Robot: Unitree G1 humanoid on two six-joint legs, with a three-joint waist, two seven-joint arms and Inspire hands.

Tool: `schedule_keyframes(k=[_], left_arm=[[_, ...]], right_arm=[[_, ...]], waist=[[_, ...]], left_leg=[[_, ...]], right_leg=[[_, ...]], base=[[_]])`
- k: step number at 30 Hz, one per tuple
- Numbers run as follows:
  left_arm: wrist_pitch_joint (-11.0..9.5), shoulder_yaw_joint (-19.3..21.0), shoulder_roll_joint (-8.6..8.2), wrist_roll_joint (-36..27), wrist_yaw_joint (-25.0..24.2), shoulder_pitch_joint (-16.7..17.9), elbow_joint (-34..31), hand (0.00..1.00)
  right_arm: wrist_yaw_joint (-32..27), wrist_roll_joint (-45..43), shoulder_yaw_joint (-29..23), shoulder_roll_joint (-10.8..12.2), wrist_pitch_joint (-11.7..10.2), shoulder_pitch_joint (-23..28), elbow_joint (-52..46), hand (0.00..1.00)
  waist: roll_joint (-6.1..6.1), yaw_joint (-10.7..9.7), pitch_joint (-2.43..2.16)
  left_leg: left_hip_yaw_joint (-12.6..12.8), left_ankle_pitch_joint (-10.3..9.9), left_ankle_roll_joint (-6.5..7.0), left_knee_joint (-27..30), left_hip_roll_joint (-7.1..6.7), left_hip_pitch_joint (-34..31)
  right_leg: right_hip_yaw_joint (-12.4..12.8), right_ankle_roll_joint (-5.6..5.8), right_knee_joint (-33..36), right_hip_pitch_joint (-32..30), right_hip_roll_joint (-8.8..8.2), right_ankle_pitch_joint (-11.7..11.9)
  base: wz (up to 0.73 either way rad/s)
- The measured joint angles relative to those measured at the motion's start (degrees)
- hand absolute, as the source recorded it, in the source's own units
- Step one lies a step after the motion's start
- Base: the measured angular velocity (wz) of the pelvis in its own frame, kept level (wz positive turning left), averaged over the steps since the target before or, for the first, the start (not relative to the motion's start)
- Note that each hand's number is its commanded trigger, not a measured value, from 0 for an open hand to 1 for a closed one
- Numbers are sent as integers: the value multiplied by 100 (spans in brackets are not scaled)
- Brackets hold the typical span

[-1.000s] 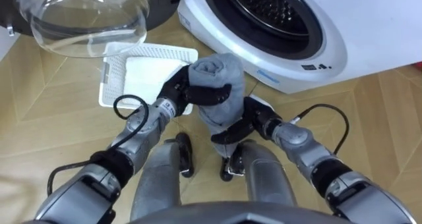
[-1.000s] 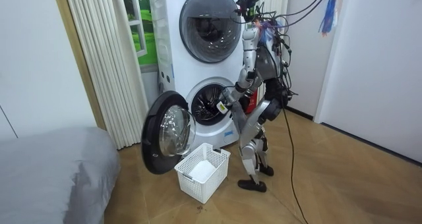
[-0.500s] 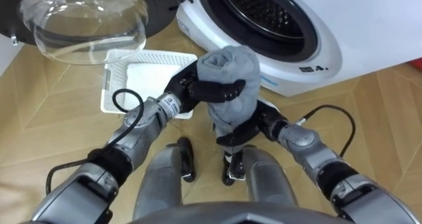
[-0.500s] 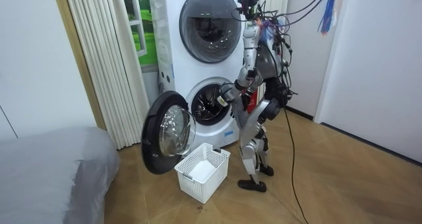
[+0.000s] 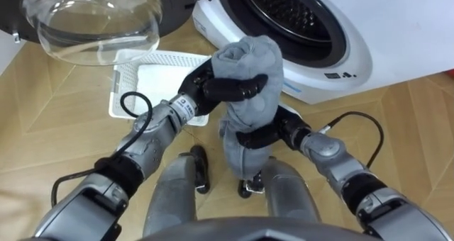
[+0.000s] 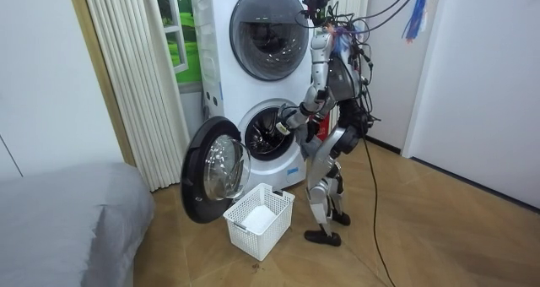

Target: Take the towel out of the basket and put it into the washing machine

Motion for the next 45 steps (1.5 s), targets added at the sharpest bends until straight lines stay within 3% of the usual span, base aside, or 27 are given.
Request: schedule_keyframes(k=[2,3,4,15,22,30,34,41,45], left_arm=[[0,-8,5,0,-1,32,0,97],[0,-10,5,0,-1,38,0,37],[3,-14,9,1,-1,46,0,0],[70,90,-7,-489,4,225,0,0],[93,454,-59,-476,297,394,2,0],[218,938,-123,-312,998,849,3,0],[297,1065,-132,-85,1178,834,3,0],[332,1253,-166,244,1526,740,-14,0],[366,1244,-159,292,1579,733,-9,0]], right_arm=[[5,-6,2,-7,2,33,0,100],[9,-7,2,-7,3,43,0,100],[16,-8,2,-6,3,61,0,100],[-65,0,-46,-85,81,202,-169,100],[-198,4,-138,-90,267,264,-76,100],[-115,417,-286,-79,593,62,517,100],[27,770,-407,-109,827,-392,1115,100],[382,1376,-585,-382,1080,-950,1550,100],[457,1721,-772,-548,1196,-1110,1676,100]], waist=[[2,20,3],[2,26,5],[3,42,7],[10,137,33],[17,528,30],[17,747,30],[-29,833,55],[-224,908,172],[-241,936,183]], left_leg=[[13,1,-2,-35,-3,18],[17,2,-3,-48,-4,22],[18,6,-9,-71,-8,26],[27,14,-23,-111,-8,-77],[40,27,-44,-209,-13,-9],[-57,182,-58,-424,-133,47],[-136,268,-43,-491,-229,33],[-240,294,-10,-446,-318,-41],[-365,293,-10,-297,-320,-180]], right_leg=[[11,0,-14,2,-1,0],[13,0,-20,2,-1,0],[13,0,-33,2,-2,0],[-8,0,-166,-52,18,-1],[10,-2,-111,-42,16,0],[-119,-21,-188,1,-88,-5],[-229,-9,-176,-6,-190,-20],[-333,17,-77,-22,-279,-61],[-492,21,-63,-22,-291,-64]], base=[[0],[0],[0],[0],[0],[11],[16],[11],[16]])
